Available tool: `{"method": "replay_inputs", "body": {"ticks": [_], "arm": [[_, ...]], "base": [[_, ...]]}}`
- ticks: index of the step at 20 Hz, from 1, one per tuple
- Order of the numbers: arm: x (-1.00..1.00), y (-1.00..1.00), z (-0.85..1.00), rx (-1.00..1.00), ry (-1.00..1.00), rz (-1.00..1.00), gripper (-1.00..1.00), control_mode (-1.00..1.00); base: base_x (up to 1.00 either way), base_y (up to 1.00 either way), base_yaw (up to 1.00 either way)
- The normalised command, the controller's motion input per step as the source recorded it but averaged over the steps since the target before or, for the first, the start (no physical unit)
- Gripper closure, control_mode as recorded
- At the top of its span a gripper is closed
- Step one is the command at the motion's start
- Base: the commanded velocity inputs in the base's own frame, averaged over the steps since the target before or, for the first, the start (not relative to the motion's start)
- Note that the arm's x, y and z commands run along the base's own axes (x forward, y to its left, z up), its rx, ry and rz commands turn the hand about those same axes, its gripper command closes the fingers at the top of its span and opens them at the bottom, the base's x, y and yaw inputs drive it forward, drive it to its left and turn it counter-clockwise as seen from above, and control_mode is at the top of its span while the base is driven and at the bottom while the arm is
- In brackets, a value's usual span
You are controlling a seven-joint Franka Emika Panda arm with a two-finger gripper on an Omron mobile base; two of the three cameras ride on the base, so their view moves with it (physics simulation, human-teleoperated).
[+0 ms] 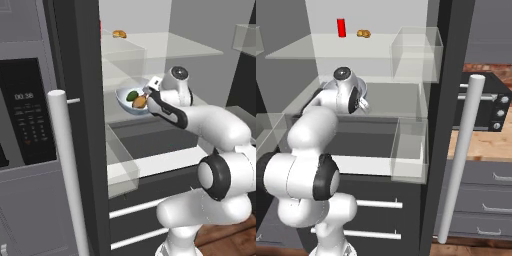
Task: Pick the chicken drumstick and avocado from their plates and place them in the bowl. Then put the bowl in the fridge.
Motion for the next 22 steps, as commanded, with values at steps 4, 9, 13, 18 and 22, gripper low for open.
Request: {"method": "replay_inputs", "body": {"ticks": [4, 9, 13, 18, 22], "arm": [[0.34, 0.03, 0.0, 0.0, 0.0, 0.02, 1.0, -1.0], [0.28, 0.15, 0.0, 0.0, -0.03, 0.0, 1.0, -1.0], [0.26, 0.2, 0.0, 0.0, -0.1, 0.01, 1.0, -1.0], [0.16, 0.11, -0.1, 0.0, -0.14, 0.06, 1.0, -1.0], [0.24, 0.03, -0.12, -0.02, -0.14, 0.07, 1.0, -1.0]], "base": [[0.0, 0.0, 0.0], [0.0, 0.0, 0.0], [0.0, 0.0, 0.0], [0.0, 0.0, 0.0], [0.0, 0.0, 0.0]]}}
